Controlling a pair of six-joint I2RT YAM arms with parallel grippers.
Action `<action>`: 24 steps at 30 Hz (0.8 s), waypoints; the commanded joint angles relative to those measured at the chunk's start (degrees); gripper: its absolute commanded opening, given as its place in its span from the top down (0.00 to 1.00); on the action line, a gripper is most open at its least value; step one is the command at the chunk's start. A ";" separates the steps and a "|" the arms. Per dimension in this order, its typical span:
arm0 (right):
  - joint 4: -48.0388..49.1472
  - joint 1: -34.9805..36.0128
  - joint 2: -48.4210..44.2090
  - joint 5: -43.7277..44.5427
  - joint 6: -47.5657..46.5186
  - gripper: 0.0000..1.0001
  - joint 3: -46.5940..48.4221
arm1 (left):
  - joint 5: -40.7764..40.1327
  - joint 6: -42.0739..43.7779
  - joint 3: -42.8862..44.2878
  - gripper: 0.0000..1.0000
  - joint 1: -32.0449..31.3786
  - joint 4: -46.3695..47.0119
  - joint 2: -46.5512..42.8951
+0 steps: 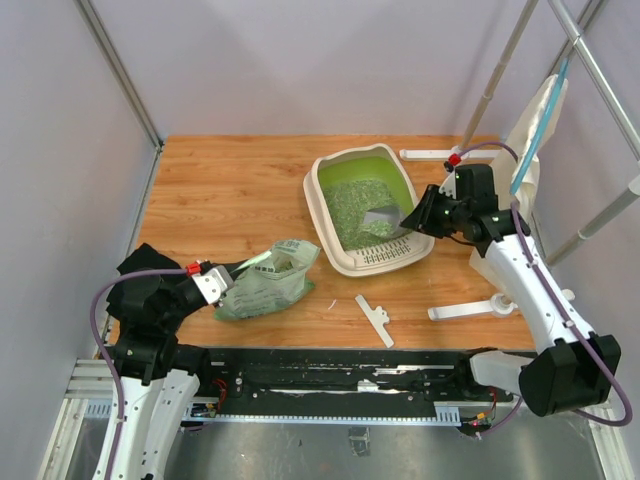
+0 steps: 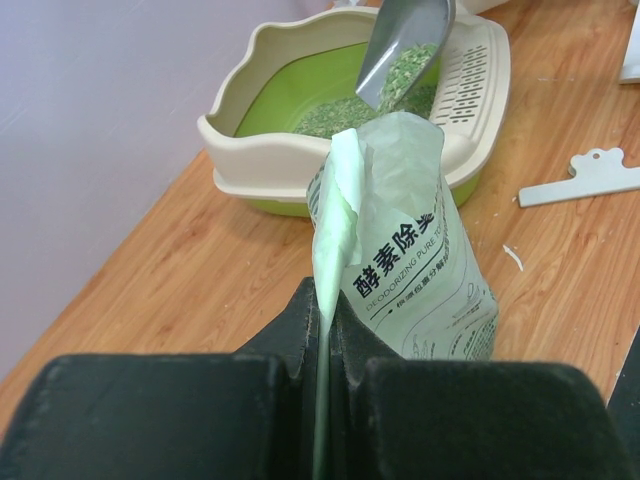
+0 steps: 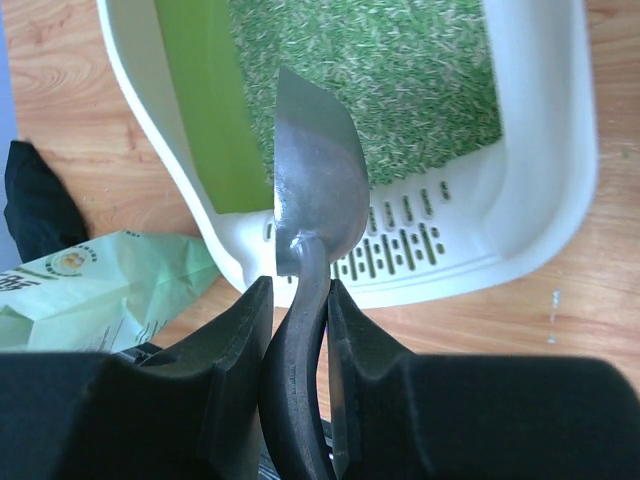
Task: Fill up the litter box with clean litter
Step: Pour the cat litter into the litter box.
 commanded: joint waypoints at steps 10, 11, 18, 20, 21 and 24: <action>5.16 3.09 6.07 6.98 -1.98 0.99 10.89 | 1.92 0.41 3.75 0.99 -0.22 10.81 -1.30; 5.30 3.10 6.14 8.04 -2.29 0.99 11.14 | 1.88 0.49 3.99 0.99 -0.21 10.67 -1.22; 2.55 3.28 4.29 6.97 -4.28 0.99 9.02 | 1.35 1.27 4.63 0.99 -0.21 9.18 -1.62; -0.50 3.37 3.34 6.54 -5.97 0.99 8.39 | 1.36 1.17 4.52 1.00 -0.21 9.42 -1.64; -1.83 3.51 2.72 6.82 -6.96 0.99 8.01 | 1.32 1.16 4.50 1.00 -0.26 9.57 -1.59; -4.44 3.40 0.23 8.79 -10.21 0.99 6.39 | 1.43 1.16 4.32 1.00 -0.21 10.03 -1.18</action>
